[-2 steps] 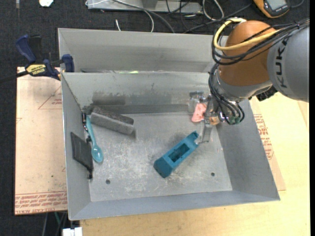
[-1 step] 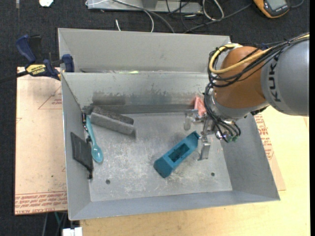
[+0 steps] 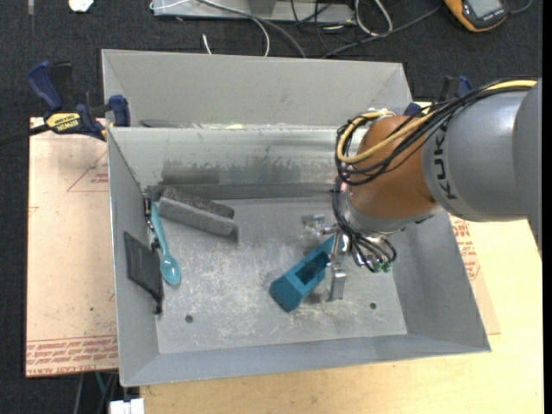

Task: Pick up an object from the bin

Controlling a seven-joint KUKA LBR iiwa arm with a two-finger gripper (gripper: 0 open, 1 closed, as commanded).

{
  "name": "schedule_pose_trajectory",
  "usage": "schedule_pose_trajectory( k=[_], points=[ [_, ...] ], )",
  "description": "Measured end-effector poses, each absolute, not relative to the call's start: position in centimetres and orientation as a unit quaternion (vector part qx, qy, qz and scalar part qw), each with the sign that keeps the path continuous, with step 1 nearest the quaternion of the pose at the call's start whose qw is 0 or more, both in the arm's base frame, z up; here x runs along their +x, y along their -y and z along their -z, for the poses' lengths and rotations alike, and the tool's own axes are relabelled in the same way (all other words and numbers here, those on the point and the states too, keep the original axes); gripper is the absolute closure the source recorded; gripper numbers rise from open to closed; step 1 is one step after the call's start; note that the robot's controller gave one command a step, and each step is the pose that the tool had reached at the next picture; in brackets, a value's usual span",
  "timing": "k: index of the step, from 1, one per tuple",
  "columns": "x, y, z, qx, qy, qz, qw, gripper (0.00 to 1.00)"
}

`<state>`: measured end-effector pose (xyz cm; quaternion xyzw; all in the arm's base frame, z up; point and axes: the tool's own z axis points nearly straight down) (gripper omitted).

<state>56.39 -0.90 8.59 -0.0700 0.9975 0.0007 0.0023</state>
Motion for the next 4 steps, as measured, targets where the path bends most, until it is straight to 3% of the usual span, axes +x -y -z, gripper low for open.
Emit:
schedule_pose_trajectory(
  k=[1,2,3,4],
  points=[
    [56.7,1.2,-7.1,-0.117,-0.993,0.0,0.005,1.0],
    [56.7,1.2,-7.1,-0.117,-0.993,0.0,0.005,1.0],
    [57.5,3.9,-7.5,-0.231,-0.973,-0.002,0.007,1.0],
    [56.9,5.5,-13.3,-0.298,-0.955,-0.001,0.001,1.0]
  ],
)
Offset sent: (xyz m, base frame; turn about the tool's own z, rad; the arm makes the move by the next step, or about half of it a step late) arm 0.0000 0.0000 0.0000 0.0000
